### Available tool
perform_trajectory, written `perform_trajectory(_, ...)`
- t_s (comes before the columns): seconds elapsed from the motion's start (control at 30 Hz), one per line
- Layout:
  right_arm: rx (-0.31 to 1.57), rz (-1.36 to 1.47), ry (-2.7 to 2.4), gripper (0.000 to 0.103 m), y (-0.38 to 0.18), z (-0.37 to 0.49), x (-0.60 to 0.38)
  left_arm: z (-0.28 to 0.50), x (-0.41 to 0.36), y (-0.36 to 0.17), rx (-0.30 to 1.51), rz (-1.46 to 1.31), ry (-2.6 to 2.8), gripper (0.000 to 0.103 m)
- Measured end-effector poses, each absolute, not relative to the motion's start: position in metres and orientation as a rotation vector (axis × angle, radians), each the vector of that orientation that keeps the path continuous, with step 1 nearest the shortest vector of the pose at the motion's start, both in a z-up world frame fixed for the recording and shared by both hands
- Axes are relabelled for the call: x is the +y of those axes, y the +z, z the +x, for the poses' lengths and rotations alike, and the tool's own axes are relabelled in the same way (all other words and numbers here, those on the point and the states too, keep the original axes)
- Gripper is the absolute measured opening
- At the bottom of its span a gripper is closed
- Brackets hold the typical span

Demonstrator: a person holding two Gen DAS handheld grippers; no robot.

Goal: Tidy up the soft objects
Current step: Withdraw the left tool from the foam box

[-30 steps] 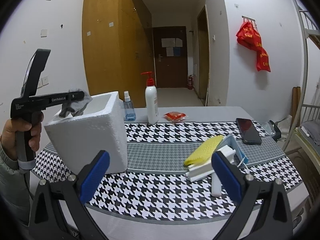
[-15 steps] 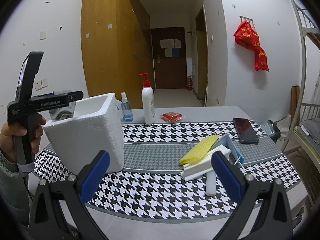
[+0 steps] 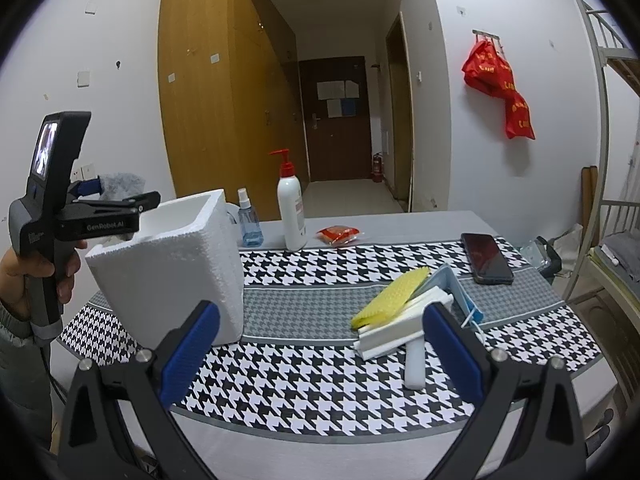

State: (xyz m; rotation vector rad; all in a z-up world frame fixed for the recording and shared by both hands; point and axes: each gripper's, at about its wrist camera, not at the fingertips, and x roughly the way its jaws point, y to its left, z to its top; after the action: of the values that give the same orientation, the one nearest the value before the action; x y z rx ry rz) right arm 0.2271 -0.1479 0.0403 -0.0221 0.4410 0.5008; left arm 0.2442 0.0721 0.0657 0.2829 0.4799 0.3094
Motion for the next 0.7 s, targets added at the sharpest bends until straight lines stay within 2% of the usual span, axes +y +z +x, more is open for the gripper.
perform_trajectory(0.1,0.441,-0.015,0.504,0.103,0.039,0.228,-0.150,0.247,0.068,0.065,0.476,0.354,0.332,0.100)
perform_trajectory(0.43,0.444,0.012,0.522,0.103,0.033,0.242,-0.152,0.238,0.090,0.072,0.483,0.200,0.186,0.100)
perform_trajectory(0.53,0.447,0.005,0.531,0.103,0.032,0.247,-0.146,0.240,0.101,0.072,0.541,0.118,0.069,0.099)
perform_trajectory(0.7,0.443,-0.002,0.555,0.103,0.031,0.250,-0.138,0.236,0.092,0.071,0.526,0.261,0.134,0.099)
